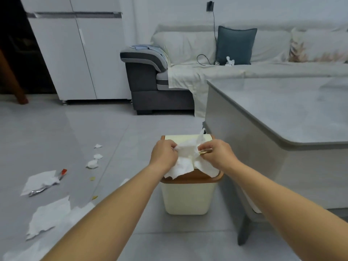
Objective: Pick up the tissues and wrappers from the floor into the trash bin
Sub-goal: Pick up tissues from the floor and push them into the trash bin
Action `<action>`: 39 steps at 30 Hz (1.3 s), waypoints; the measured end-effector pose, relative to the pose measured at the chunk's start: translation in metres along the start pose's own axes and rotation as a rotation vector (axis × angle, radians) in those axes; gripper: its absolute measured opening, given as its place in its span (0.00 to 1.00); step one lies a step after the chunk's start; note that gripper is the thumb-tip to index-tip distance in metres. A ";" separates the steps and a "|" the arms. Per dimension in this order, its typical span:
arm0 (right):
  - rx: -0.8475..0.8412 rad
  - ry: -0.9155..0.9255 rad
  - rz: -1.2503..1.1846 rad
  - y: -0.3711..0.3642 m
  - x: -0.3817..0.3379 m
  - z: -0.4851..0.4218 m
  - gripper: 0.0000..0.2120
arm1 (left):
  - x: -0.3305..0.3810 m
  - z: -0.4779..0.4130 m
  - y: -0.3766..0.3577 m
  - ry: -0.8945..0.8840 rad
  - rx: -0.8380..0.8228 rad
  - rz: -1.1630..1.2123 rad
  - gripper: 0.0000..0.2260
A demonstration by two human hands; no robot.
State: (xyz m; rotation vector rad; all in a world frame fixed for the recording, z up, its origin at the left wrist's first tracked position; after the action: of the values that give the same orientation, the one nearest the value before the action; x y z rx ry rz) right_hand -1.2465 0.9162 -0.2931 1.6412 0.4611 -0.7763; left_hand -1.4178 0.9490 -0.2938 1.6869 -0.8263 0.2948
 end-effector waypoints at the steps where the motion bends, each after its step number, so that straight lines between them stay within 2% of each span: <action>1: 0.001 0.001 0.024 -0.005 0.000 -0.007 0.10 | -0.003 -0.001 -0.001 0.005 0.008 -0.008 0.11; 6: -0.057 -0.011 0.178 -0.034 0.006 -0.032 0.15 | -0.026 0.004 0.001 0.010 0.028 -0.004 0.10; 11: -0.249 -0.069 0.261 -0.071 0.020 -0.037 0.13 | -0.052 0.016 0.010 0.060 0.040 0.014 0.08; 16: -0.188 -0.075 0.308 -0.062 0.021 -0.040 0.26 | -0.065 0.025 0.012 0.073 0.058 0.033 0.07; 18: -0.142 -0.058 0.296 -0.051 0.019 -0.038 0.28 | -0.061 0.024 0.010 0.066 0.069 0.046 0.07; 23: -0.077 -0.025 0.243 -0.036 0.026 -0.035 0.17 | -0.029 0.013 0.002 0.004 0.102 0.076 0.04; 27: -0.077 0.010 0.206 -0.031 0.034 -0.030 0.12 | -0.009 0.000 -0.012 -0.022 0.089 0.066 0.09; 32: -0.126 0.071 0.231 -0.034 0.039 -0.020 0.14 | -0.016 -0.015 -0.035 0.019 0.068 0.081 0.10; 35: -0.092 0.073 0.190 -0.030 0.040 -0.018 0.15 | -0.022 -0.020 -0.045 -0.007 0.068 0.056 0.09; 37: -0.068 0.104 0.187 -0.028 0.039 -0.016 0.15 | -0.028 -0.024 -0.054 0.003 0.011 0.014 0.09; 39: -0.098 0.127 0.168 -0.030 0.038 -0.014 0.15 | -0.033 -0.026 -0.066 0.036 -0.153 -0.040 0.11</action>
State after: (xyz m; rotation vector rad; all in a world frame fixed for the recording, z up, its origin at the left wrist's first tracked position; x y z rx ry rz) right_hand -1.2367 0.9320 -0.3397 1.6201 0.4371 -0.5192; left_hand -1.3916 0.9898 -0.3553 1.5492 -0.7681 0.2279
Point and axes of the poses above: each hand's wrist, its own z-axis away from the middle knuckle, its own y-axis out of the back of the hand, x = y × z, the point moved 7 cm from there along -z, towards the middle knuckle, and after that the axes turned 8 degrees about -y, right-handed, at the moved point
